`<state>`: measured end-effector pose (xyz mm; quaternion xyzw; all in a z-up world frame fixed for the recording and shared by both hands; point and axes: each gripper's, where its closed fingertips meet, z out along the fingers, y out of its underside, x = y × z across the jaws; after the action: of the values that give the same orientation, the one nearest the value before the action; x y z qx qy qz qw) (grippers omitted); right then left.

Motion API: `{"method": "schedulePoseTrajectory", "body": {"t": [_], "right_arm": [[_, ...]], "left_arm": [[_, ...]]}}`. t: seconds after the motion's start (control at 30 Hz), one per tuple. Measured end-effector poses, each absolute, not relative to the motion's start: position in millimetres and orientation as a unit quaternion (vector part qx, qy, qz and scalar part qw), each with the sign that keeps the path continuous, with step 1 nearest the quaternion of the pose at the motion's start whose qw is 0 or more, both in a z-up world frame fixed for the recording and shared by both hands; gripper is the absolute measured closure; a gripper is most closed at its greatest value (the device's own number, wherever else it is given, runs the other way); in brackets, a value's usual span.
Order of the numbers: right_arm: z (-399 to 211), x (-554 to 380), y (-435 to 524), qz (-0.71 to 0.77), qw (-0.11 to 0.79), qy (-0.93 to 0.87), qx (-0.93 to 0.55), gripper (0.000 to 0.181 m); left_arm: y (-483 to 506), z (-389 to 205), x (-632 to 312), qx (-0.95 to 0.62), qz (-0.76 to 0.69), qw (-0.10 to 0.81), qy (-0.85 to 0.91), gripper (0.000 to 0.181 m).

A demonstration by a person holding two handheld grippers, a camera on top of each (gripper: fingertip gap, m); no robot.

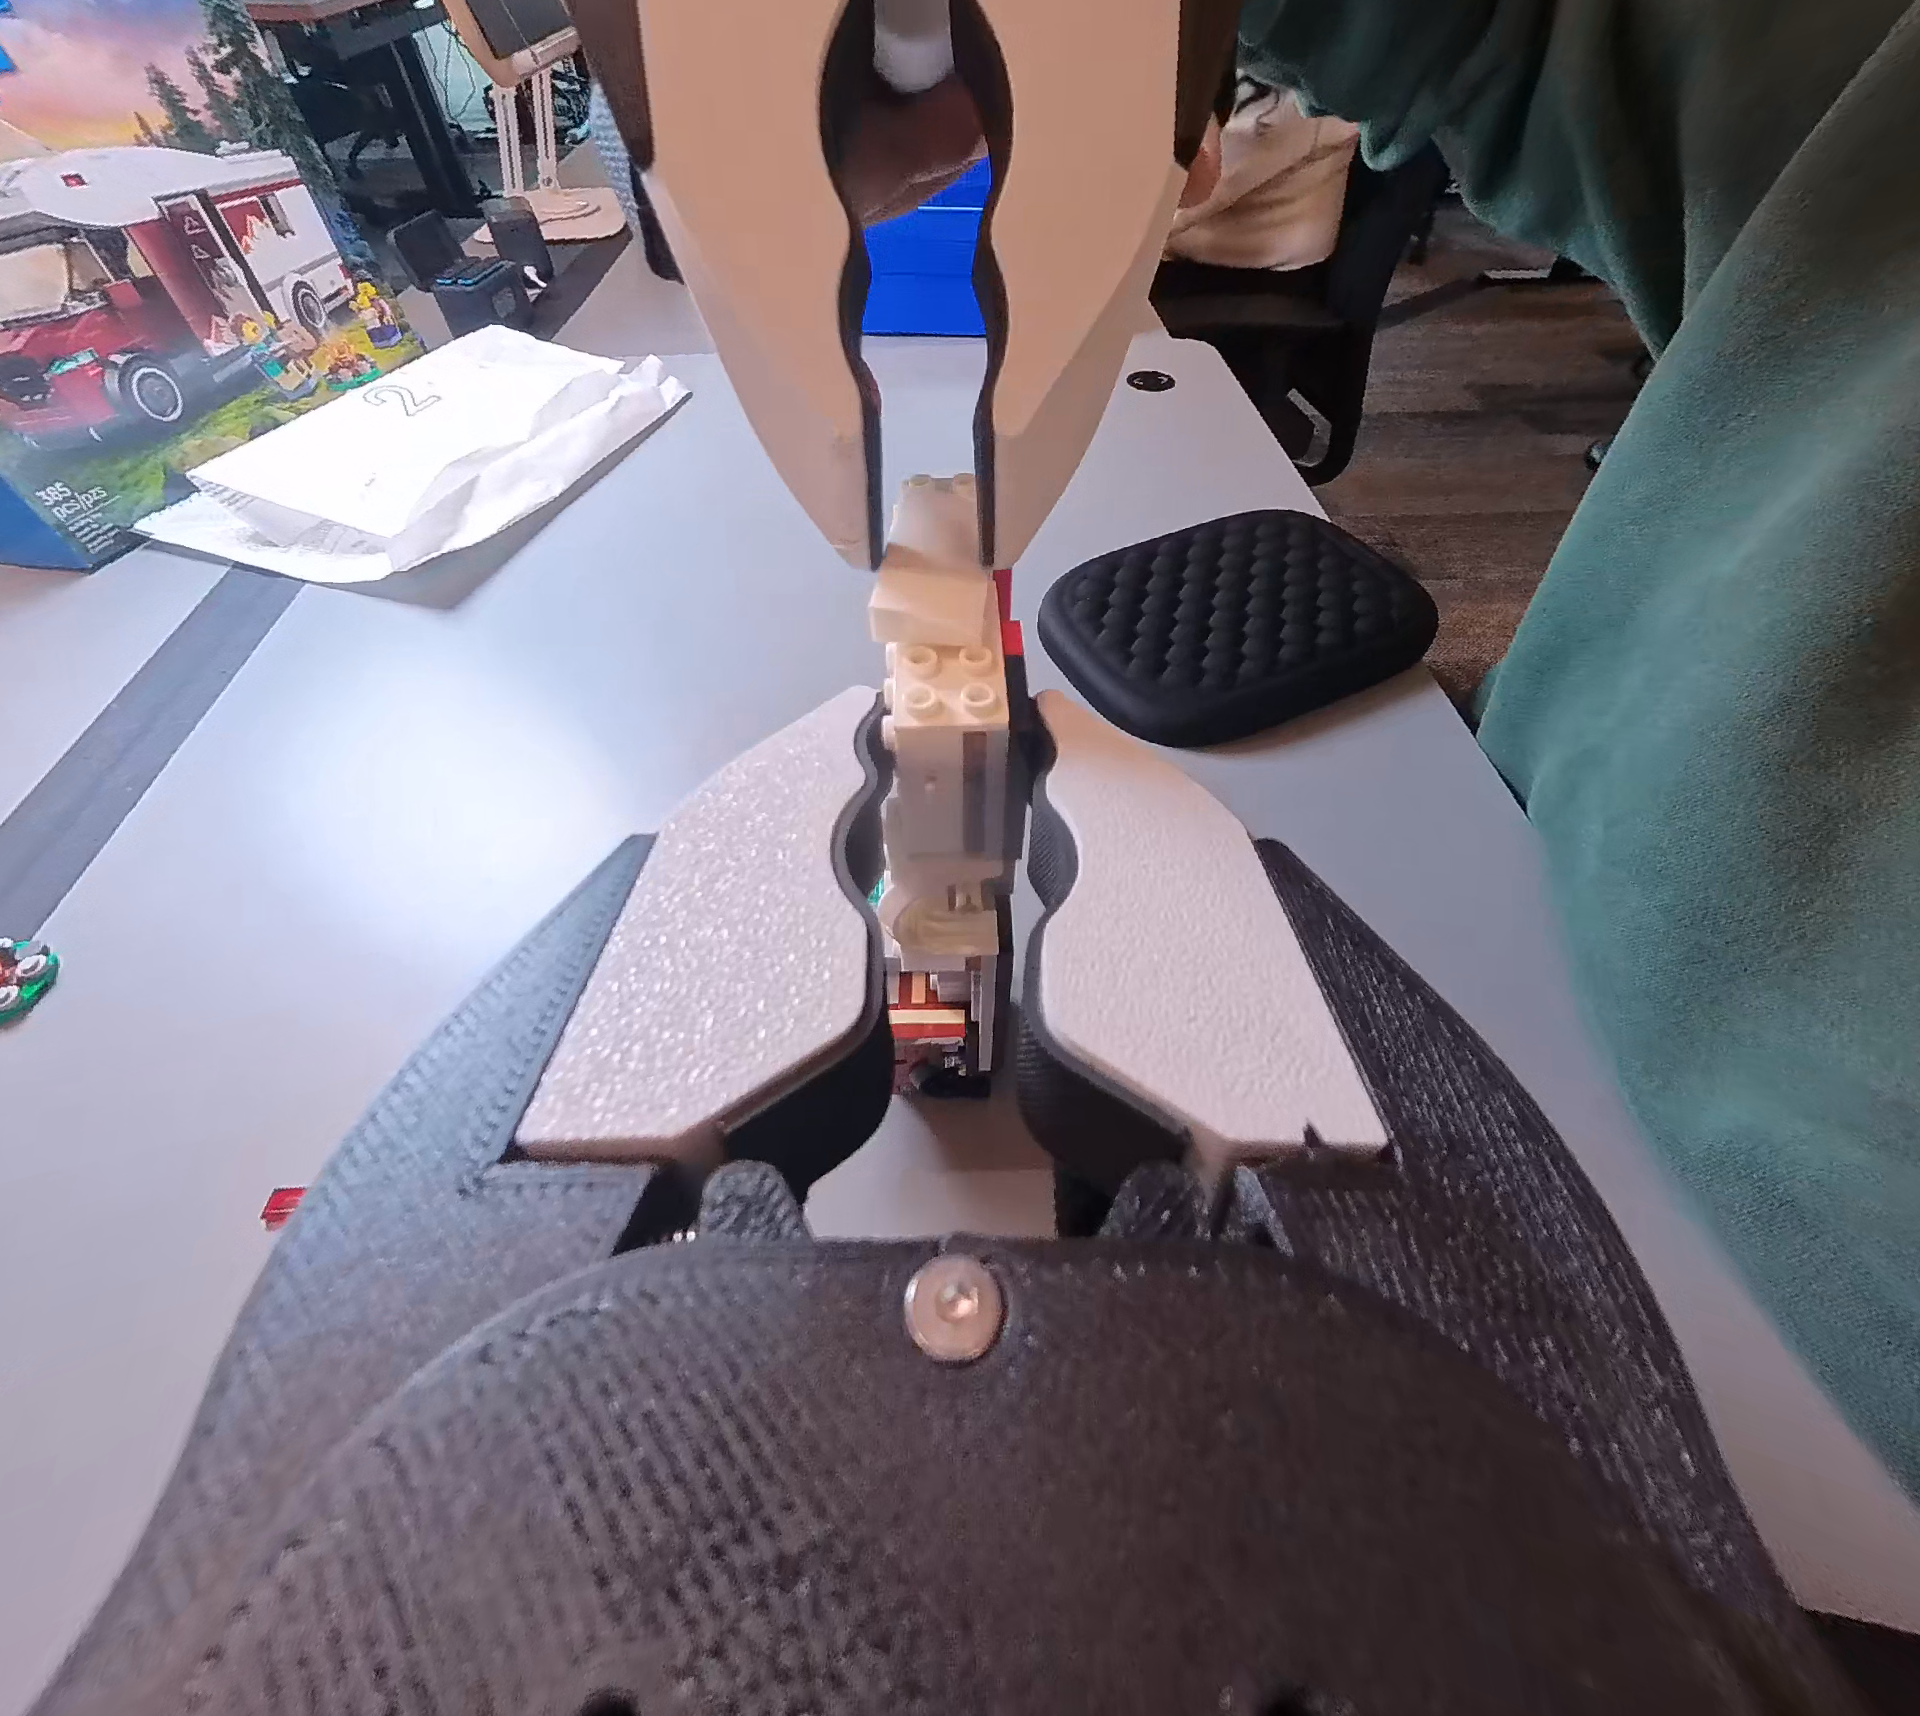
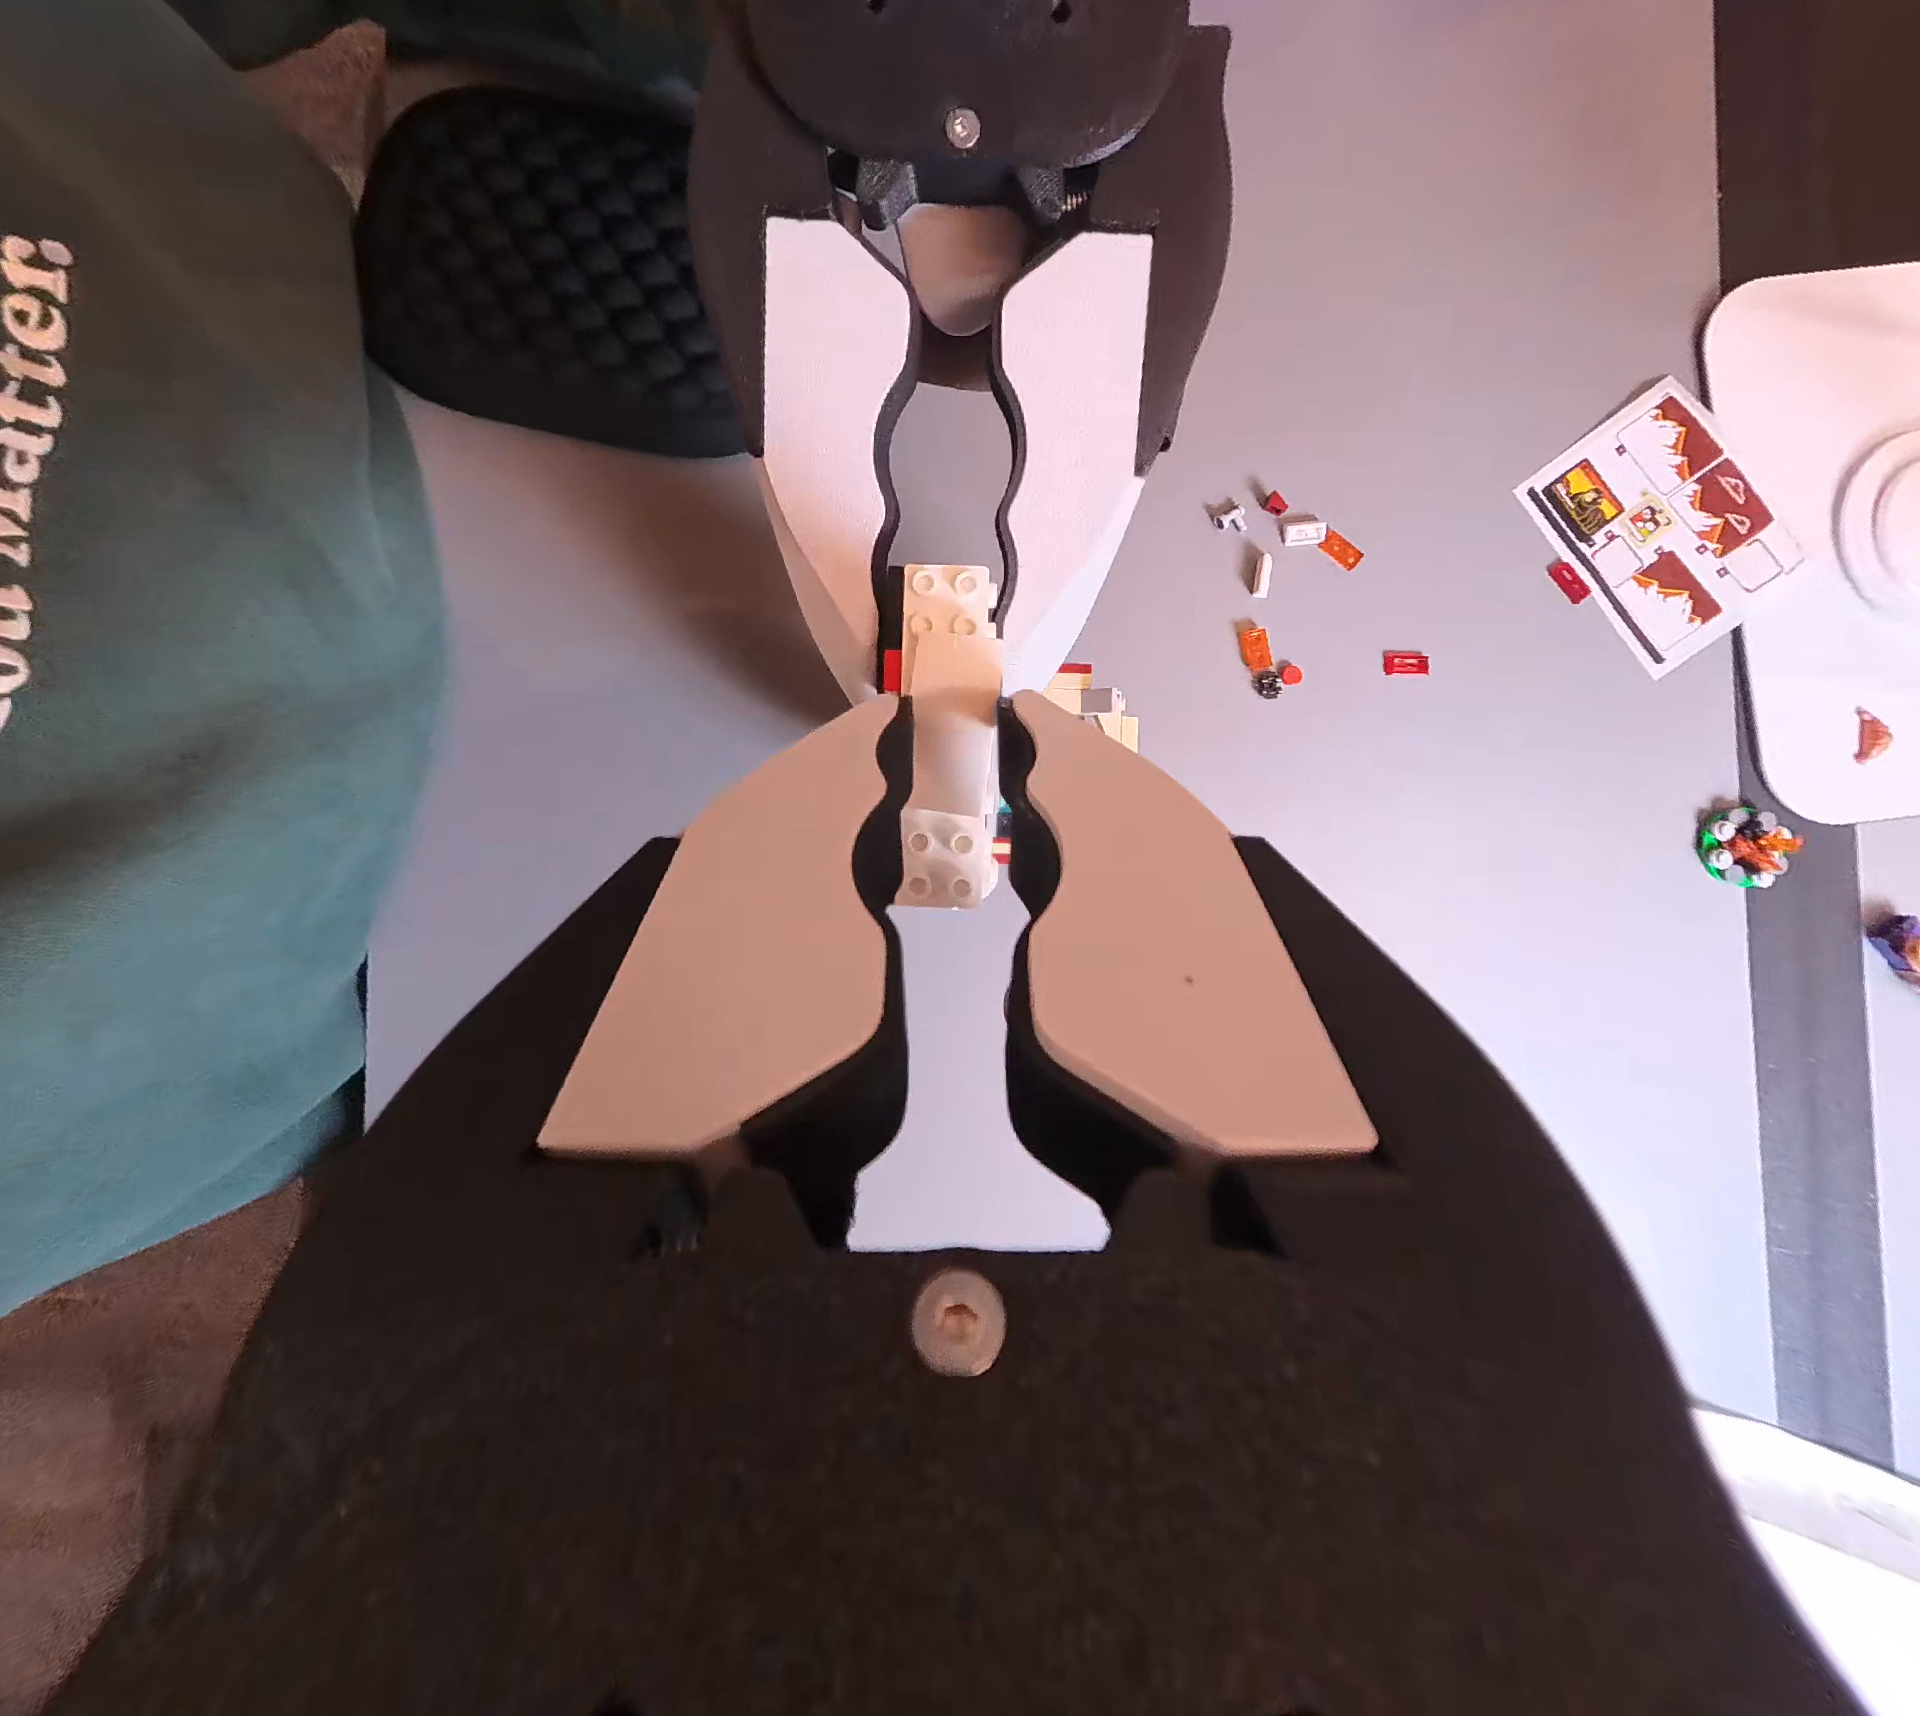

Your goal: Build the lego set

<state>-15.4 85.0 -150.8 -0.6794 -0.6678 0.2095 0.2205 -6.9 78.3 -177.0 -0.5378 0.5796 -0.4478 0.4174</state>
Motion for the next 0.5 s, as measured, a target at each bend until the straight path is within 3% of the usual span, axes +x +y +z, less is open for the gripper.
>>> {"method": "schedulePoseTrajectory", "body": {"t": [0.5], "right_arm": [[-154.0,-12.6,80.8,0.197,0.16,-0.7,-0.668,0.166]], "left_arm": [[76.6,-173.7,-4.6,-0.52,-0.461,0.425,0.58,0.152]]}}
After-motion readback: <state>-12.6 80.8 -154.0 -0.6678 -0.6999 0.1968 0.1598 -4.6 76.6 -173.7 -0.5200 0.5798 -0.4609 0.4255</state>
